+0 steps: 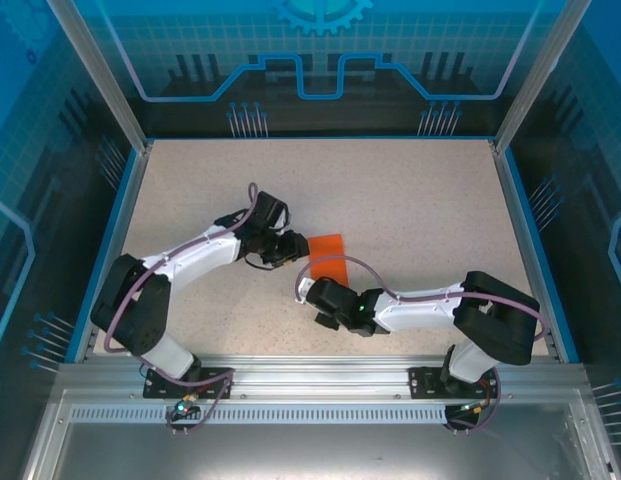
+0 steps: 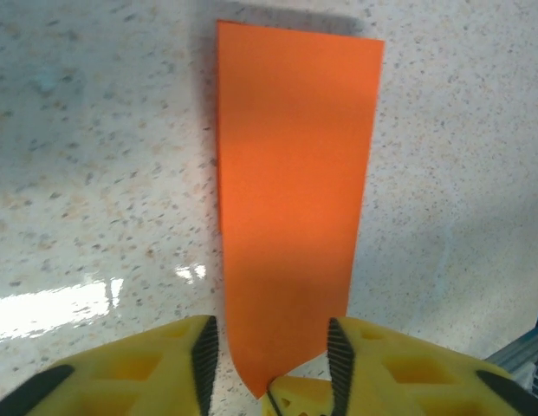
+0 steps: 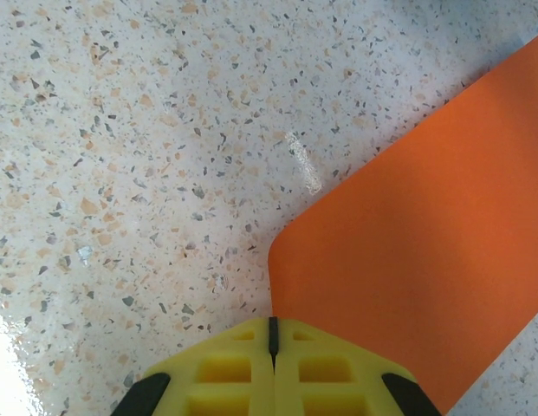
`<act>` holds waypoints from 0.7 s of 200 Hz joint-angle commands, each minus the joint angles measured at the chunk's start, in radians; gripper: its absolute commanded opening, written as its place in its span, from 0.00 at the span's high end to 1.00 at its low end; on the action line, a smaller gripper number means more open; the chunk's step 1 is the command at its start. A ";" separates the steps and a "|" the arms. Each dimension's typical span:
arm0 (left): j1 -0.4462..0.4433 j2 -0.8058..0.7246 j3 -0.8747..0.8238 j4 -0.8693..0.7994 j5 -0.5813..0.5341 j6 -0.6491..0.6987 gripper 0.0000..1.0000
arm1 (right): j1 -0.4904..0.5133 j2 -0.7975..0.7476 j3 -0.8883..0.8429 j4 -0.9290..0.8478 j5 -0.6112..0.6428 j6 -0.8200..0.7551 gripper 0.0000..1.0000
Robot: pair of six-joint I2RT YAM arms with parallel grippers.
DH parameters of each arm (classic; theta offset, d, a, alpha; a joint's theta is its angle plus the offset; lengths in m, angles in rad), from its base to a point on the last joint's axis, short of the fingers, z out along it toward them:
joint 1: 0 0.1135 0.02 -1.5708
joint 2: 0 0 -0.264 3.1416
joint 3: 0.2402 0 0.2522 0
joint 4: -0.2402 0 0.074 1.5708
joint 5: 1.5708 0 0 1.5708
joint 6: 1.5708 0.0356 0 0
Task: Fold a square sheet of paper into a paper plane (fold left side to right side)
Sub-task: Third fold the triangle at the center of the table.
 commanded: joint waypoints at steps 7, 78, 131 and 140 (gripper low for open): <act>-0.017 0.139 0.155 0.002 0.086 0.080 0.66 | -0.018 -0.007 -0.005 -0.009 -0.019 0.025 1.00; -0.064 0.484 0.441 -0.061 0.115 0.128 0.75 | -0.038 -0.012 -0.001 -0.019 -0.054 0.033 1.00; -0.069 0.565 0.451 -0.079 0.091 0.145 0.77 | -0.094 -0.046 0.017 -0.063 -0.210 0.042 1.00; -0.070 0.574 0.450 -0.084 0.086 0.149 0.78 | -0.112 -0.055 0.022 -0.079 -0.256 0.050 1.00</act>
